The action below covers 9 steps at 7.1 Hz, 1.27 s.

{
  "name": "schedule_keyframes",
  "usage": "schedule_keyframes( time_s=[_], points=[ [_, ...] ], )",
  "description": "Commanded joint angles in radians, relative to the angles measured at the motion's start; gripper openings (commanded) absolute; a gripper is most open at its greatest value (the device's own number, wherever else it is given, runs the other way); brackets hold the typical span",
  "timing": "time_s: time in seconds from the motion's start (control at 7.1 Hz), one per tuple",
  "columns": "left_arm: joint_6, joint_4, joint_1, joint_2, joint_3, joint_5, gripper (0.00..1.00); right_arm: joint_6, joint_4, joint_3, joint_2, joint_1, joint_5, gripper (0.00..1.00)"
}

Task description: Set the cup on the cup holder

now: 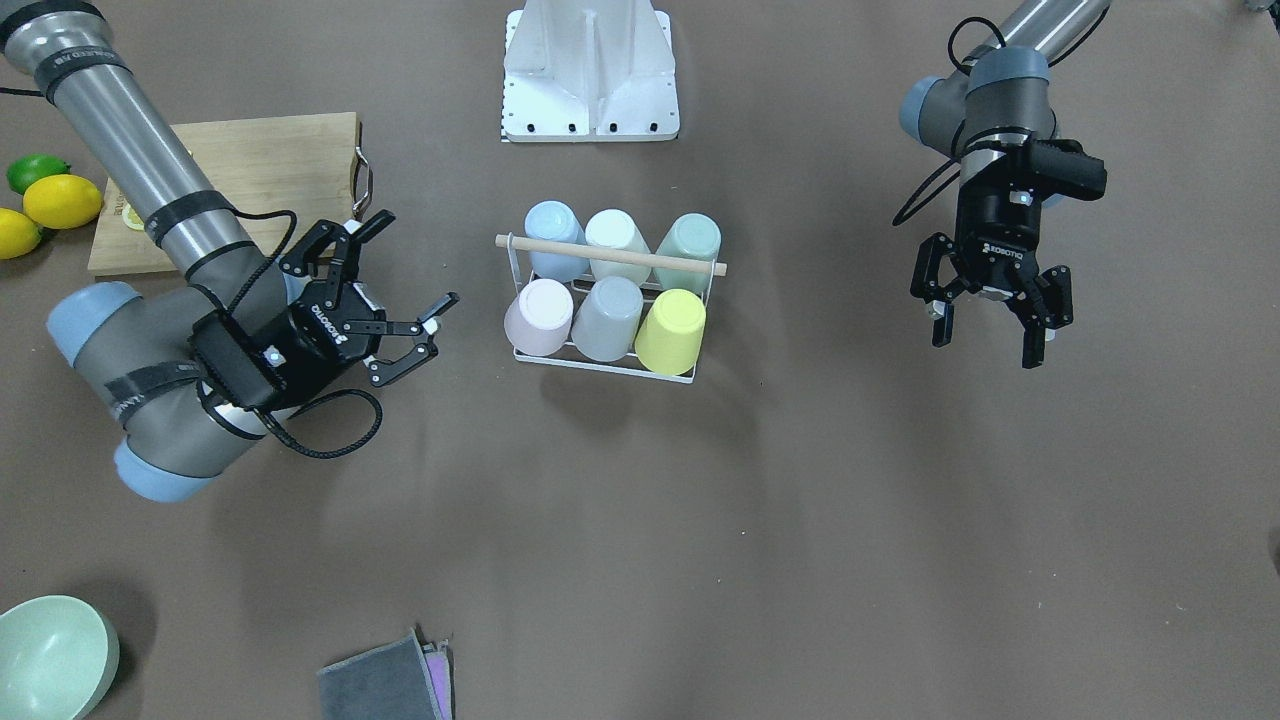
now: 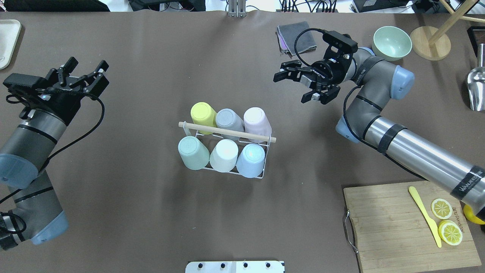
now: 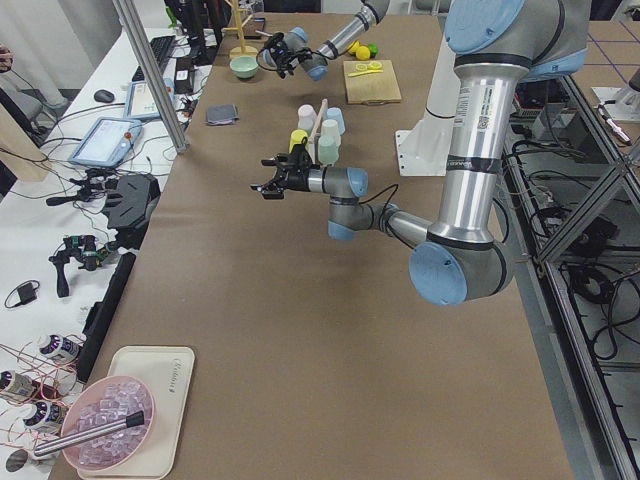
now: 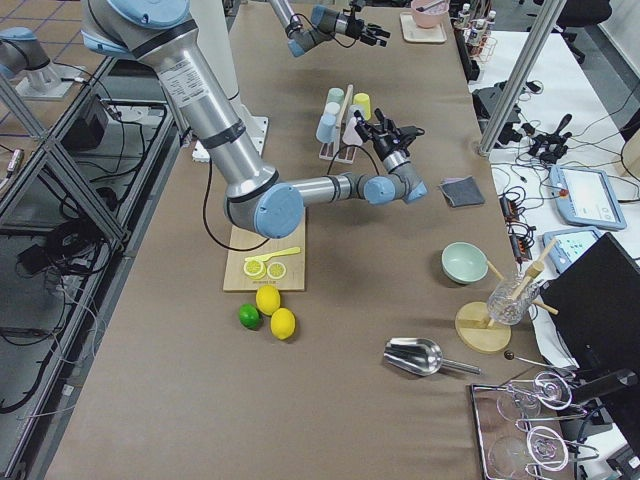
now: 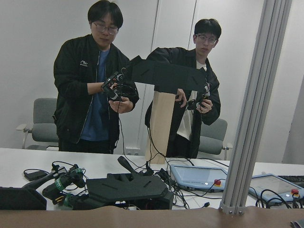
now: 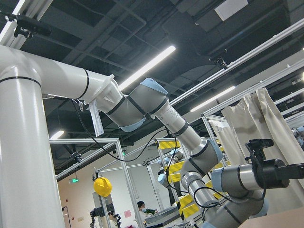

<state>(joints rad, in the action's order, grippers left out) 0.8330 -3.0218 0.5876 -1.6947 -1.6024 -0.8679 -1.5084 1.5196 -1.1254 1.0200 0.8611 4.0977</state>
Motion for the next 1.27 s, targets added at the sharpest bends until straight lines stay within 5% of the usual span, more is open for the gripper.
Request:
schedule_keyframes(
  time_s=[0.0, 0.56, 0.85, 1.13],
  points=[
    [0.003, 0.096, 0.033, 0.023, -0.004, -0.052, 0.98, 0.196, 0.117, -0.211, 0.174, 0.035, -0.043, 0.99],
    [-0.005, 0.201, 0.165, 0.068, -0.005, -0.366, 0.98, 0.351, 0.356, -0.511, 0.467, 0.091, -0.143, 0.98],
    [-0.005, 0.254, 0.233, 0.087, -0.004, -0.503, 0.98, 0.482, 0.427, -0.542, 0.511, 0.2, -0.28, 0.98],
    [-0.006, 0.265, 0.3, 0.131, -0.002, -0.649, 0.98, 0.511, 0.636, -0.589, 0.52, 0.277, -0.446, 0.99]
  ],
)
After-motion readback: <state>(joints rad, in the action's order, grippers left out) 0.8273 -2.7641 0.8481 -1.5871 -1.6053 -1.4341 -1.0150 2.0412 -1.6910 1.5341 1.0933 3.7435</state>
